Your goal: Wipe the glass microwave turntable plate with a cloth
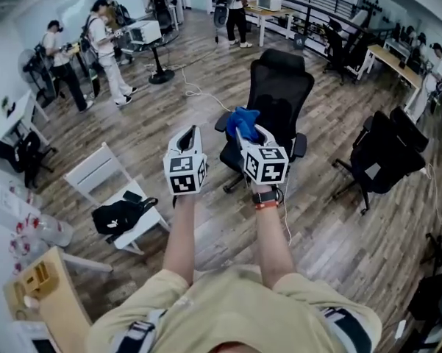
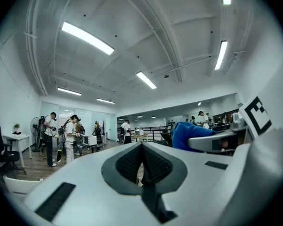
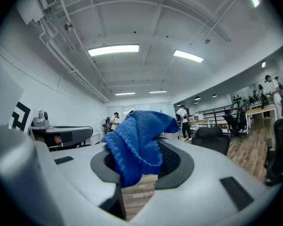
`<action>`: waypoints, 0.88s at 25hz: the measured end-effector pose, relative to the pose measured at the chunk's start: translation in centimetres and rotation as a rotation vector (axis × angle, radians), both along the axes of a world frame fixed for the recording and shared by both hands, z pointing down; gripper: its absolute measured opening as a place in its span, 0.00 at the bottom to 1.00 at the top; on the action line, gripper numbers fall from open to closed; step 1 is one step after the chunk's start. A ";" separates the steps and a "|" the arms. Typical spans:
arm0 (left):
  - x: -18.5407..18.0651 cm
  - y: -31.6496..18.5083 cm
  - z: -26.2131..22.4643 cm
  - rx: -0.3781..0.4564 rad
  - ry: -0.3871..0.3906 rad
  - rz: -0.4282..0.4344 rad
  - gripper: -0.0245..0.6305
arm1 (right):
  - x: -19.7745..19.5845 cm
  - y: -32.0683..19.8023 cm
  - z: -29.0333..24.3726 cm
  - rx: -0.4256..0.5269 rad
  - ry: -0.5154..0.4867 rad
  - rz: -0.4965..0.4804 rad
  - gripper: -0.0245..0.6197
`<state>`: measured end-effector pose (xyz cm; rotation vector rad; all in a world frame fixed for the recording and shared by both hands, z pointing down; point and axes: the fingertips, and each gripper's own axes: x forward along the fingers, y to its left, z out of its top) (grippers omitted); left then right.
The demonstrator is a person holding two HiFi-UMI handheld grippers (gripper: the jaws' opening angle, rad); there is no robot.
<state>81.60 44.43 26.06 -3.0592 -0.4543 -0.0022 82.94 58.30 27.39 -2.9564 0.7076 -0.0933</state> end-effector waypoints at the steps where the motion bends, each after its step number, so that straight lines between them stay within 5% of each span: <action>1: -0.4 -0.6 0.1 -0.004 -0.003 -0.025 0.06 | 0.0 -0.7 0.1 0.002 0.000 -0.026 0.25; 12: -8.6 -13.4 0.6 -0.007 -0.012 -0.398 0.06 | -3.1 -14.0 -0.6 0.041 -0.021 -0.335 0.25; 22: -26.2 -32.2 0.8 -0.026 -0.025 -0.798 0.06 | -15.3 -35.2 -0.2 0.012 -0.071 -0.699 0.25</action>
